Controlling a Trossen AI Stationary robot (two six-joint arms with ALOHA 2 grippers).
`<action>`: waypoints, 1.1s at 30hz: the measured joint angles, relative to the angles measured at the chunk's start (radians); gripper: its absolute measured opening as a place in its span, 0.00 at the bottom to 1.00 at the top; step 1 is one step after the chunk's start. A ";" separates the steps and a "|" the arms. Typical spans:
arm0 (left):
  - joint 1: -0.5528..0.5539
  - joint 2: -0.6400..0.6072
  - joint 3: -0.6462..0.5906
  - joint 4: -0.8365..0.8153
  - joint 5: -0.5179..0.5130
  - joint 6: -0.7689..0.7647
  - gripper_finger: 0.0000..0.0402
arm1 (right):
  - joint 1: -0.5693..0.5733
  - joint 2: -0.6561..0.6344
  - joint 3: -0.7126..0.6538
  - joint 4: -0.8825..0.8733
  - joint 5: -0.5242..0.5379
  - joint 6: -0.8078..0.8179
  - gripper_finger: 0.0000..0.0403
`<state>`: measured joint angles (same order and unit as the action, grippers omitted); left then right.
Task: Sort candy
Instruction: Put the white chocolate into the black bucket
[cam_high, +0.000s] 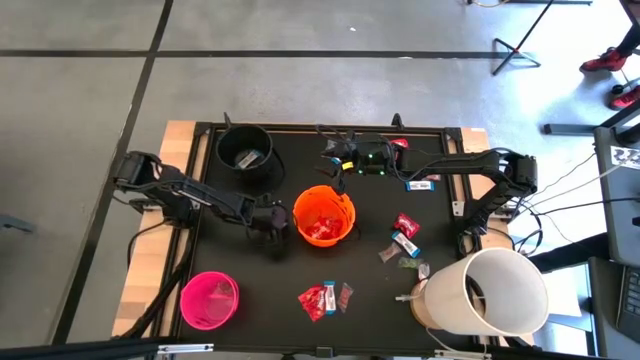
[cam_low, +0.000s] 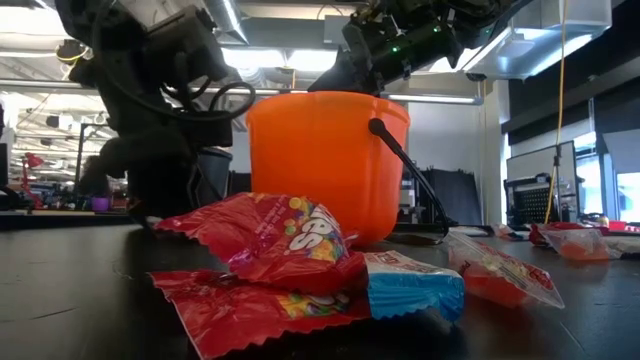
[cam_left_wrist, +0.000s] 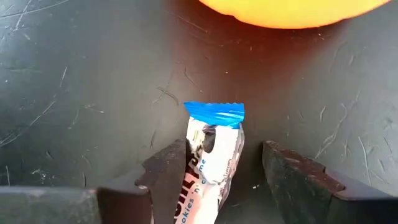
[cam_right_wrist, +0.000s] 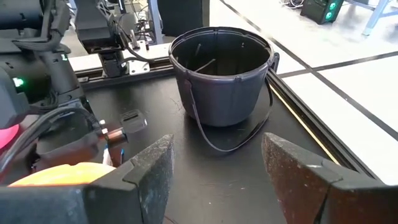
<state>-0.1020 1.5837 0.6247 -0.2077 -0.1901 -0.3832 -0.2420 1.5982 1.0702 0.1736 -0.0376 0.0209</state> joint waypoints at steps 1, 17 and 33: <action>0.000 0.000 0.000 0.000 -0.007 -0.005 0.53 | 0.000 0.000 0.000 -0.001 0.000 0.000 0.59; 0.002 -0.111 0.007 -0.057 -0.090 -0.050 0.11 | 0.000 0.000 0.000 -0.019 0.000 0.000 0.59; 0.002 -0.624 0.109 -0.280 -0.537 0.065 0.04 | 0.000 0.000 0.000 -0.011 0.000 0.000 0.59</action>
<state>-0.1001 0.9599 0.7339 -0.4874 -0.7274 -0.3178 -0.2420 1.5982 1.0702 0.1627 -0.0376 0.0212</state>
